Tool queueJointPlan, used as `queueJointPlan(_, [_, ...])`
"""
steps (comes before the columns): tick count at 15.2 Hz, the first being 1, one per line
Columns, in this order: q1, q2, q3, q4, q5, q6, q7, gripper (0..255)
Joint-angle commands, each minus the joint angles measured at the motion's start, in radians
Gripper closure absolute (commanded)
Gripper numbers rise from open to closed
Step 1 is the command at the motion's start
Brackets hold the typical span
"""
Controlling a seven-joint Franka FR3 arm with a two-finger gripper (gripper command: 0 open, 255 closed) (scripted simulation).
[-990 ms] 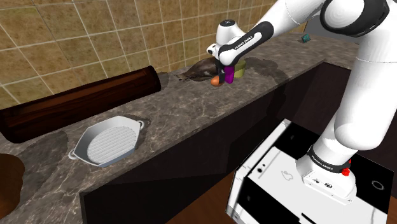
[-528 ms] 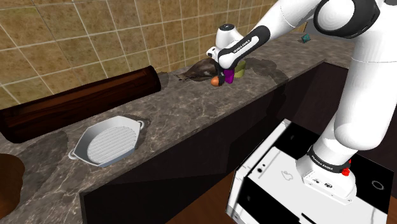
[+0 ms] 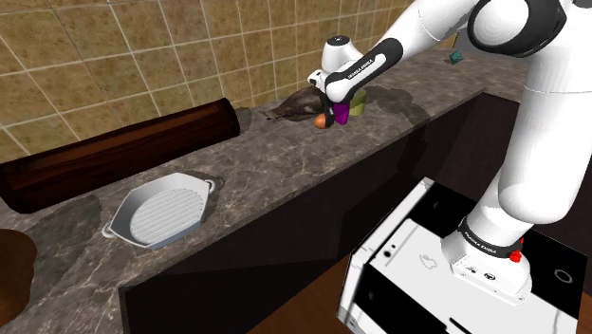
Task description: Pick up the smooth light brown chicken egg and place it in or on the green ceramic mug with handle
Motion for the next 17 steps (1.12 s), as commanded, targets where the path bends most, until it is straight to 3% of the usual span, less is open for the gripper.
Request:
queueJointPlan(1, [0.000, 0.000, 0.000, 0.000, 0.000, 0.000, 0.000, 255])
queueJointPlan(5, [0.000, 0.001, 0.000, 0.000, 0.000, 0.000, 0.000, 255])
queueJointPlan(17, [0.002, -0.086, 0.005, 0.056, 0.014, -0.140, -0.029, 255])
